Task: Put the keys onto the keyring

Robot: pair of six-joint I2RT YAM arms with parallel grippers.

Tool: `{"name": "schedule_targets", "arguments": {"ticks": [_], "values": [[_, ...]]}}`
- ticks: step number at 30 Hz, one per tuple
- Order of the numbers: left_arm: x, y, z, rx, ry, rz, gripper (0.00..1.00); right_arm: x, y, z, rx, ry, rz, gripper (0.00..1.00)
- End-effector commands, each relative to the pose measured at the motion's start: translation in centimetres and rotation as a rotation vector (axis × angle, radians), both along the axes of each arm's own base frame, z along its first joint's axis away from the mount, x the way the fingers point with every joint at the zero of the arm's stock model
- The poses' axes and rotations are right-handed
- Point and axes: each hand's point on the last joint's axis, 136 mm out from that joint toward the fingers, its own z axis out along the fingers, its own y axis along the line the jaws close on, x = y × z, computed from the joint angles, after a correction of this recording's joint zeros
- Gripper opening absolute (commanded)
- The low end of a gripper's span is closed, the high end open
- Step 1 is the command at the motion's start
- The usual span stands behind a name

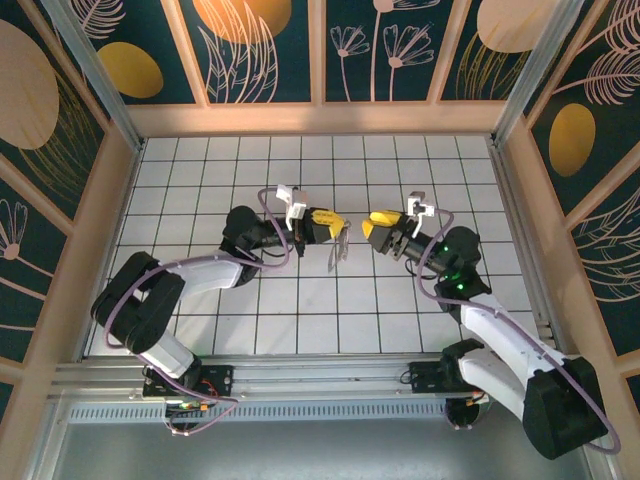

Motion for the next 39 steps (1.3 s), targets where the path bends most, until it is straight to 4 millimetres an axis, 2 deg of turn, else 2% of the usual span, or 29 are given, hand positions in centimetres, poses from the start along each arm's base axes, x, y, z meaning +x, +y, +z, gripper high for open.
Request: {"name": "schedule_targets", "arguments": {"ticks": [1,5,6,12,22,24,28,30,34,36,39], "values": [[-0.2,0.5,2.7,-0.095,-0.013,-0.061,0.00,-0.2,0.3,3.1,0.057,-0.086,0.036,0.50],[0.3,0.9,3.4,-0.138,0.010,-0.075,0.00,-0.1,0.5,3.5,0.077,-0.096,0.049,0.51],[0.8,0.7,2.6,-0.132,0.035,-0.075,0.00,-0.2,0.6,3.7,0.079,-0.100,0.055,0.51],[1.6,0.4,2.5,-0.147,0.077,-0.088,0.00,-0.6,1.1,4.3,0.091,-0.126,0.081,0.53],[1.5,0.6,3.1,-0.182,0.105,-0.106,0.00,0.4,3.5,4.6,0.098,-0.129,0.137,0.52],[1.5,0.6,3.1,-0.184,0.111,-0.104,0.00,0.5,3.9,4.4,0.097,-0.125,0.151,0.45],[1.7,0.6,3.0,-0.189,0.125,-0.094,0.00,0.2,4.1,3.6,0.090,-0.113,0.161,0.24],[1.9,0.6,3.1,-0.193,0.130,-0.090,0.00,0.0,3.9,3.2,0.088,-0.106,0.157,0.20],[2.1,0.7,3.2,-0.204,0.140,-0.083,0.00,-0.4,3.6,2.4,0.086,-0.093,0.149,0.20],[2.1,0.7,3.2,-0.207,0.142,-0.082,0.00,-0.6,3.4,2.1,0.085,-0.084,0.143,0.30],[2.1,0.7,3.3,-0.210,0.142,-0.082,0.00,-0.9,3.1,1.9,0.085,-0.084,0.132,0.30]]}}
